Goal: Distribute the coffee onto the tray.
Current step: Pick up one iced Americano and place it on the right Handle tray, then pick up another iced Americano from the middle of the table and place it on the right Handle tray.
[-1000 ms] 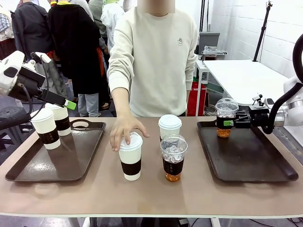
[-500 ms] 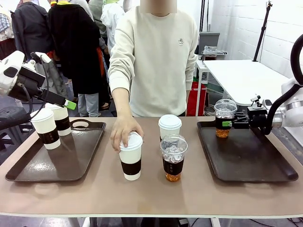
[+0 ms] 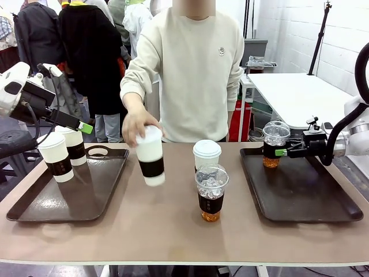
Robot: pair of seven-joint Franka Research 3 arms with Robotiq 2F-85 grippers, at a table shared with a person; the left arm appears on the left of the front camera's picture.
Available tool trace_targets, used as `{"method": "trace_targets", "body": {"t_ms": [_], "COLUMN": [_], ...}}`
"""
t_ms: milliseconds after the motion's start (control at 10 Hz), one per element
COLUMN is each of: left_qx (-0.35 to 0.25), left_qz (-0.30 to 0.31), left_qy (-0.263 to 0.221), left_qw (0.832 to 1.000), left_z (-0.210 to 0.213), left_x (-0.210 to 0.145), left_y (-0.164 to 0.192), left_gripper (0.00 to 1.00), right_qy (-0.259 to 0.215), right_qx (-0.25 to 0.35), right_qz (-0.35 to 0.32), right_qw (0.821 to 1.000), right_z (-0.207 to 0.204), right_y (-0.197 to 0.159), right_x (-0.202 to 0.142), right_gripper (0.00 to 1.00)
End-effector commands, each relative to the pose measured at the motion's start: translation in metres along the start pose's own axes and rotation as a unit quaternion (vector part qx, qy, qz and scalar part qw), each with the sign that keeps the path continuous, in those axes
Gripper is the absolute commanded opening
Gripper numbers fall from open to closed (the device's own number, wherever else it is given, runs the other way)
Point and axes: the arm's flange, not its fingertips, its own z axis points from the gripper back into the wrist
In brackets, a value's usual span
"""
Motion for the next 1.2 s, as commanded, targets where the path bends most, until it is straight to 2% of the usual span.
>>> {"method": "trace_targets", "body": {"t_ms": [0,500,600,800,1100], "left_qx": [-0.006,-0.006,-0.006,-0.006,-0.006], "left_qz": [0.006,0.006,0.006,0.006,0.006], "left_qy": [-0.003,-0.003,-0.003,-0.003,-0.003], "left_qw": [1.0,1.0,1.0,1.0,1.0], "left_z": [-0.001,-0.001,-0.001,-0.001,-0.001], "left_x": [0.0,0.0,0.0,0.0,0.0], "left_y": [0.001,0.001,0.001,0.001,0.001], "left_gripper": [1.0,1.0,1.0,1.0,1.0], "right_qy": [0.01,0.006,0.0,0.012,0.029], "right_qx": [-0.015,-0.059,-0.086,-0.112,-0.096], "right_qz": [-0.015,-0.024,-0.025,-0.041,-0.052], "right_qw": [1.0,0.998,0.996,0.993,0.994], "right_z": [0.008,0.033,0.04,0.054,0.054], "right_y": [0.013,0.041,0.049,0.075,0.127], "right_x": [0.001,-0.006,-0.006,-0.003,0.019], "right_gripper": [1.0,1.0,1.0,1.0,1.0]}}
